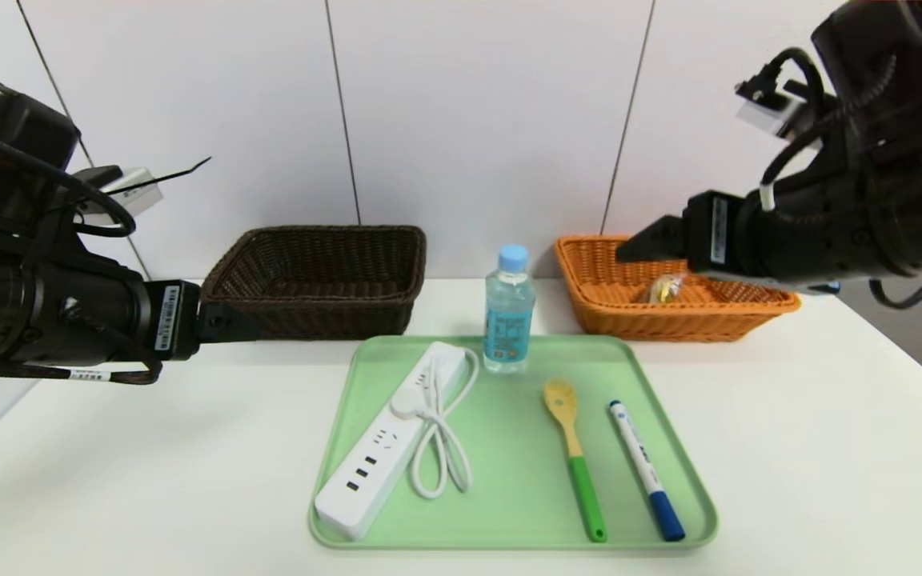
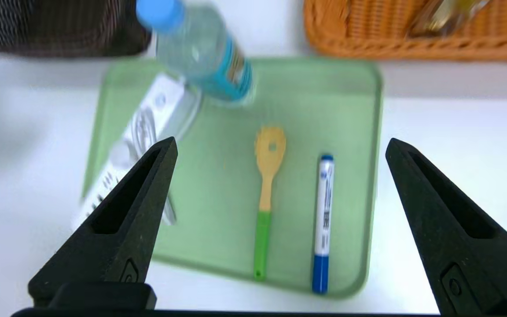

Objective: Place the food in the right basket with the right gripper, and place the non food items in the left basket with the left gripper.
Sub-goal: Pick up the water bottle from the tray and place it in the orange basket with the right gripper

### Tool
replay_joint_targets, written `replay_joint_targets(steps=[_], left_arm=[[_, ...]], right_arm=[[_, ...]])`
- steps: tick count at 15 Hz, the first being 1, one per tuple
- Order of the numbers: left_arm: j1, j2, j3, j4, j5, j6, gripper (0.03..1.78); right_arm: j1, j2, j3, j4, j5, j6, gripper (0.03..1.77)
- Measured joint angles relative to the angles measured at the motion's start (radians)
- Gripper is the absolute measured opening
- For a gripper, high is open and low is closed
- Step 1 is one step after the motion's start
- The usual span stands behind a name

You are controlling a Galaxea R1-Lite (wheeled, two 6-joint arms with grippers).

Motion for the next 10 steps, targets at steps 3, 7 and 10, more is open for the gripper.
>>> replay_joint_targets(steps=[3,7,10], left_arm=[[-0.003,-0.008,0.012,0.000,0.000,-0.007,1.69],[-0.003,-0.013,0.018,0.000,0.000,-0.008,1.69],[-0.003,-0.016,0.019,0.001,0.000,-0.008,1.69]], right_arm=[[0.106,-0.050,0.267,-0.206,-0.077,-0.021,1.66],[0.191,-0.029,0.578,-0.682,-0.139,-0.174,1.68],[0.223,0.060,0.677,-1.017,-0.164,-0.279,1.69]])
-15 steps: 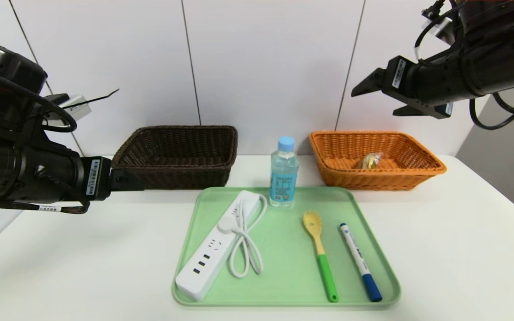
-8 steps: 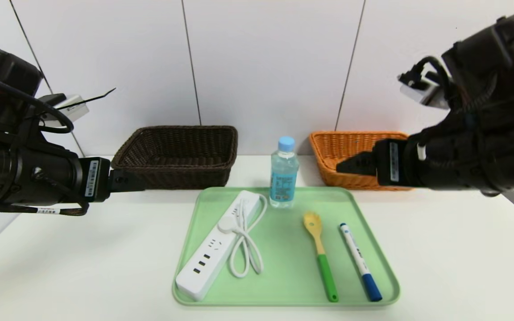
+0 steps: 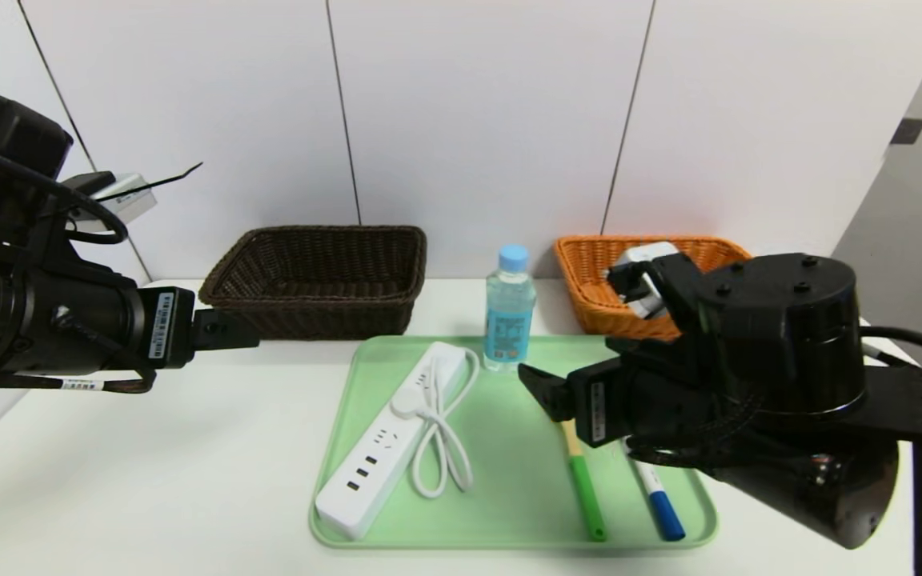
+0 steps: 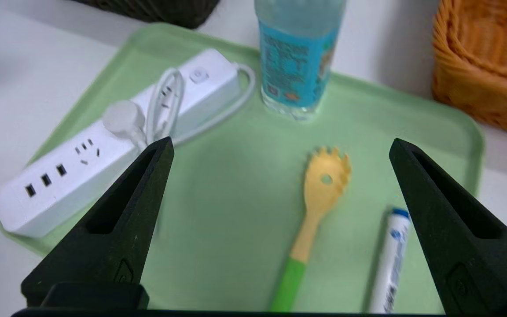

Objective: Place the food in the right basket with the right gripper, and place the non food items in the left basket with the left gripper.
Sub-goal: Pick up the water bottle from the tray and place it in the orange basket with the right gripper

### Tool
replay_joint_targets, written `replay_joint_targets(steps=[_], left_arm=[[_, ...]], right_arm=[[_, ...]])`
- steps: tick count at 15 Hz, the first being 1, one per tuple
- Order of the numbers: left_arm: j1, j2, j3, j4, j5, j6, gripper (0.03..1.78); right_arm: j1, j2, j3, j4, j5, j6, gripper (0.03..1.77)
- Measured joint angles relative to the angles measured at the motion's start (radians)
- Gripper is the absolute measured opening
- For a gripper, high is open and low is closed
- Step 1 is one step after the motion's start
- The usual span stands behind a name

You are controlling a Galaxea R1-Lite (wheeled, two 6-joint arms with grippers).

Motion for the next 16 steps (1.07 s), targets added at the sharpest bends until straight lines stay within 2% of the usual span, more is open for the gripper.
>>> replay_joint_targets(steps=[3,6,16], left_arm=[[0.000,-0.003,0.000,0.000,0.001,0.001,1.69],[0.000,-0.005,0.000,0.001,0.002,0.002,1.69],[-0.013,-0.001,0.000,0.001,0.002,0.003,1.69]], right_arm=[[0.007,0.113,0.026,-0.226,-0.027,-0.055,1.69],[0.004,0.220,0.033,-0.386,-0.051,-0.094,1.69],[-0.015,0.346,-0.021,-0.432,-0.081,-0.109,1.69]])
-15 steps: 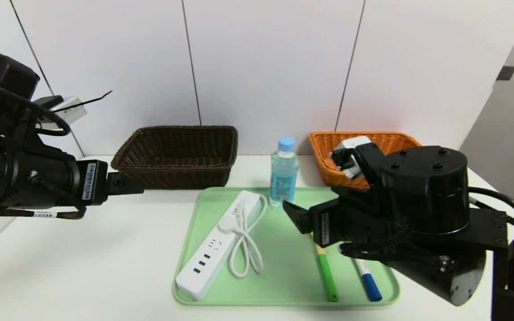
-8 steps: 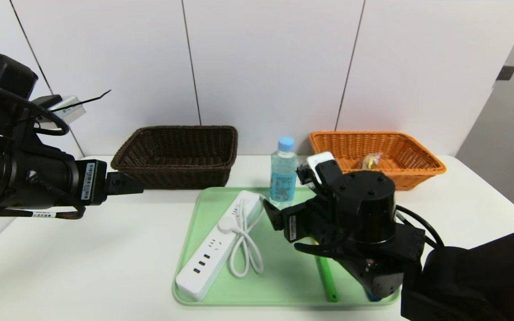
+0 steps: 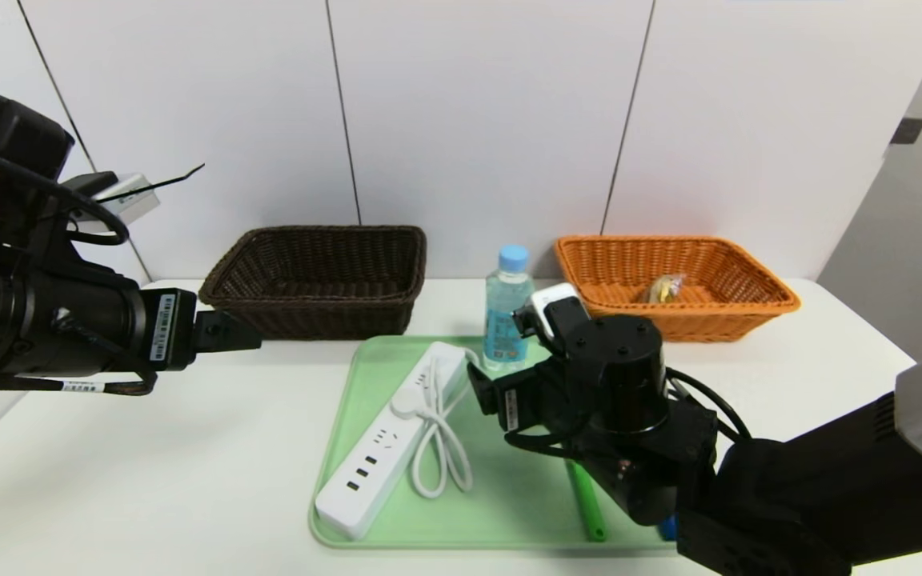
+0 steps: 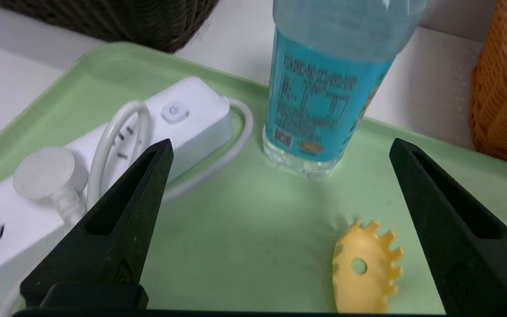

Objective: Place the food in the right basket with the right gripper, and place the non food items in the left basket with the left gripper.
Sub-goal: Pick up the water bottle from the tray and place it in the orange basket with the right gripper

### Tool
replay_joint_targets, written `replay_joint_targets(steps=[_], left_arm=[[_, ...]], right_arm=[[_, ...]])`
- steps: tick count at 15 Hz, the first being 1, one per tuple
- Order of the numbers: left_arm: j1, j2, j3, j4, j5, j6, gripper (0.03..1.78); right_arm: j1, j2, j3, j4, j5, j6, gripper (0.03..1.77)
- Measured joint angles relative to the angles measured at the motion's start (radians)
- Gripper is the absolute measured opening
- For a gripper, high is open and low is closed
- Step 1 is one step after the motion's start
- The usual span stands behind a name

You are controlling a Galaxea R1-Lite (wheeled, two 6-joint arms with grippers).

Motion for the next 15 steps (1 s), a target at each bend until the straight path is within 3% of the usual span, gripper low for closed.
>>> replay_joint_targets(steps=[4,15], left_arm=[[-0.002,-0.001,0.000,0.003,0.000,0.000,1.69],[-0.004,-0.004,0.006,0.001,0.000,0.001,1.69]], right_arm=[[-0.016,0.071,-0.053,-0.124,-0.052,-0.051,1.69],[-0.054,0.158,-0.133,-0.130,-0.078,-0.063,1.69]])
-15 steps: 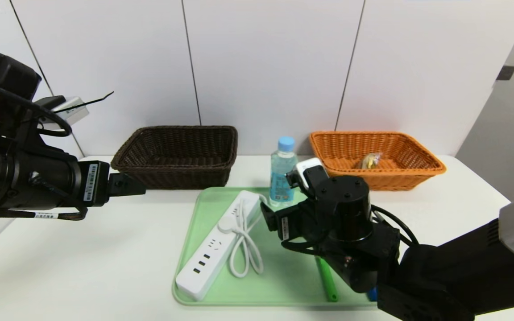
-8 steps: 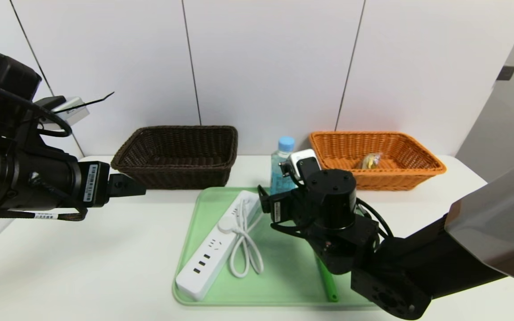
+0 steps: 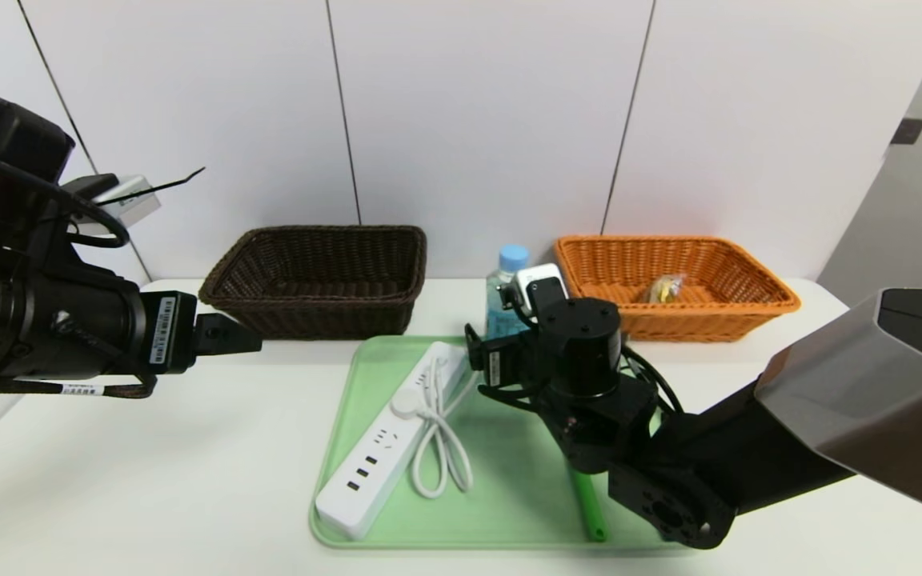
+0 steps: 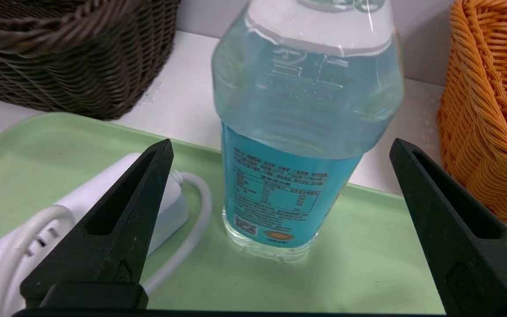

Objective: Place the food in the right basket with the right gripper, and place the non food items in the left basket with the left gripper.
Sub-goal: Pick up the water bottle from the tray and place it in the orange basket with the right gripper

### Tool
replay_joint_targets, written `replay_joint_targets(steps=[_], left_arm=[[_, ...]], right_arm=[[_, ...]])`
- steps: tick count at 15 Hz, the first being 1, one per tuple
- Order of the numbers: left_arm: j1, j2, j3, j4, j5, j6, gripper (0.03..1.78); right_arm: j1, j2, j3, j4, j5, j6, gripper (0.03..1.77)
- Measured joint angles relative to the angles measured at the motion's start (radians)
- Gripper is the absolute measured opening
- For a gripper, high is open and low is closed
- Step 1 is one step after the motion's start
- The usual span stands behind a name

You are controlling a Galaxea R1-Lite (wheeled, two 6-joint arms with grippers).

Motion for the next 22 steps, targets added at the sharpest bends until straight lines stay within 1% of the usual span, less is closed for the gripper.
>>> replay_joint_targets(steps=[5,12,15,16,18,20,21,22], left_arm=[[0.000,-0.004,0.013,0.001,0.000,0.000,1.69],[0.000,-0.017,0.023,0.004,0.000,0.003,1.69],[0.000,-0.024,0.034,0.003,0.000,0.007,1.69],[0.001,-0.026,0.035,0.004,0.001,0.007,1.69],[0.000,-0.028,0.036,0.005,0.001,0.008,1.69],[-0.004,-0.031,0.036,0.006,0.001,0.009,1.69],[-0.006,-0.033,0.036,0.007,0.001,0.008,1.69],[-0.006,-0.034,0.037,0.008,0.001,0.008,1.69]], right_arm=[[-0.003,0.040,-0.037,-0.003,0.001,-0.004,1.70],[-0.065,0.111,-0.159,-0.003,0.004,-0.010,1.70],[-0.076,0.135,-0.185,-0.003,0.006,-0.010,1.70],[-0.076,0.141,-0.190,-0.003,0.006,-0.010,1.64],[-0.077,0.151,-0.198,-0.011,0.007,-0.009,1.29],[-0.077,0.156,-0.198,-0.014,0.006,-0.009,1.03],[-0.076,0.156,-0.198,-0.015,0.006,-0.009,0.94],[-0.076,0.156,-0.197,-0.016,0.005,-0.009,0.89]])
